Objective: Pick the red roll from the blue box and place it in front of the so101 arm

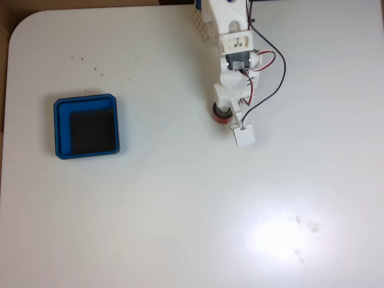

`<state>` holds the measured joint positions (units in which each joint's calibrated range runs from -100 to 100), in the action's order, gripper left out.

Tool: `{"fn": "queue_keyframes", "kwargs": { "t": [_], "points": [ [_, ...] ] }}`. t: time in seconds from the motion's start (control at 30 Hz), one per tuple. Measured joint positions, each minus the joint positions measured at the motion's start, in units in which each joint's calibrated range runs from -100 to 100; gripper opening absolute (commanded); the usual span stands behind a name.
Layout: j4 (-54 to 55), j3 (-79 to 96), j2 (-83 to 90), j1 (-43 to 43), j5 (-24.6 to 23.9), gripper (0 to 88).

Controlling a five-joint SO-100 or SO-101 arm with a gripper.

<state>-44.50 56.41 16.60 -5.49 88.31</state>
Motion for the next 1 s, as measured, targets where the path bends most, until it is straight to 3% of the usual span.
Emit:
{"fn": "queue_keyframes", "kwargs": {
  "t": [0.23,0.47,0.77,1.0],
  "points": [
    [0.0,0.0,0.0,1.48,0.0,1.8],
    [0.0,0.0,0.0,2.87,0.0,11.0],
    [0.0,0.0,1.1,4.06,0.17,11.3],
    [0.0,0.0,11.52,4.06,0.17,11.3]
  ]
}}
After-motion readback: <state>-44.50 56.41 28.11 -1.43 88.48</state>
